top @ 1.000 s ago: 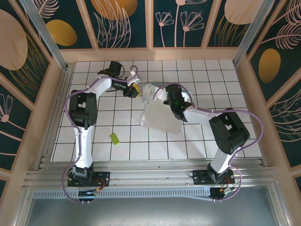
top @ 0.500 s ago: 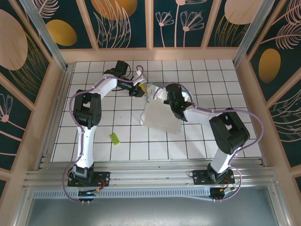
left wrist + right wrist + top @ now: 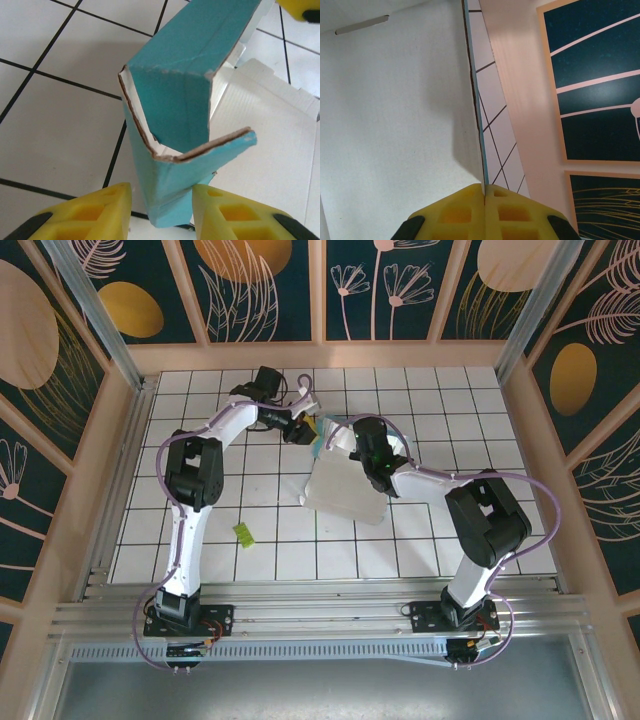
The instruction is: Fold the paper box
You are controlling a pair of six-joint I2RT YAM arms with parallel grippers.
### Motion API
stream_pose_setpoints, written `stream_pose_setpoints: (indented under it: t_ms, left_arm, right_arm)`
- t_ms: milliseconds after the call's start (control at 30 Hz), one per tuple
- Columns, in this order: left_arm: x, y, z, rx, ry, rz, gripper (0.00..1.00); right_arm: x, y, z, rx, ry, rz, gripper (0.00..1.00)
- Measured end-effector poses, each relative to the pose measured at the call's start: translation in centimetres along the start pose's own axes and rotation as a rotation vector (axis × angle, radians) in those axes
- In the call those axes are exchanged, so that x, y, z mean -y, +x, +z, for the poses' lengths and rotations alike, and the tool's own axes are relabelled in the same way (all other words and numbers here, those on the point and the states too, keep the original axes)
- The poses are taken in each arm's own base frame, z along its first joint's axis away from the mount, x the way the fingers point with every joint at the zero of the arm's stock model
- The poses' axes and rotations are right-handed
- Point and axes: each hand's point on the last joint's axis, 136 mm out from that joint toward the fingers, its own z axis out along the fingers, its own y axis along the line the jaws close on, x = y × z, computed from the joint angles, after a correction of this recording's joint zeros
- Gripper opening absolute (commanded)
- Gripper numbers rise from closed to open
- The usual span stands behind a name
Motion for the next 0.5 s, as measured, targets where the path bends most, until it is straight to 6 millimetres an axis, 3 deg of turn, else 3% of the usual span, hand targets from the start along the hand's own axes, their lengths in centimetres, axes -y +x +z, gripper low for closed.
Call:
stream_pose_setpoints:
  t_ms: [500]
  left_arm:
    - [-1.9, -1.6, 1.1, 0.080, -0.071, -0.184, 0.36]
  right_arm:
    - [0.5, 0.4, 0.0, -0.029, 0.021, 0.002, 0.02]
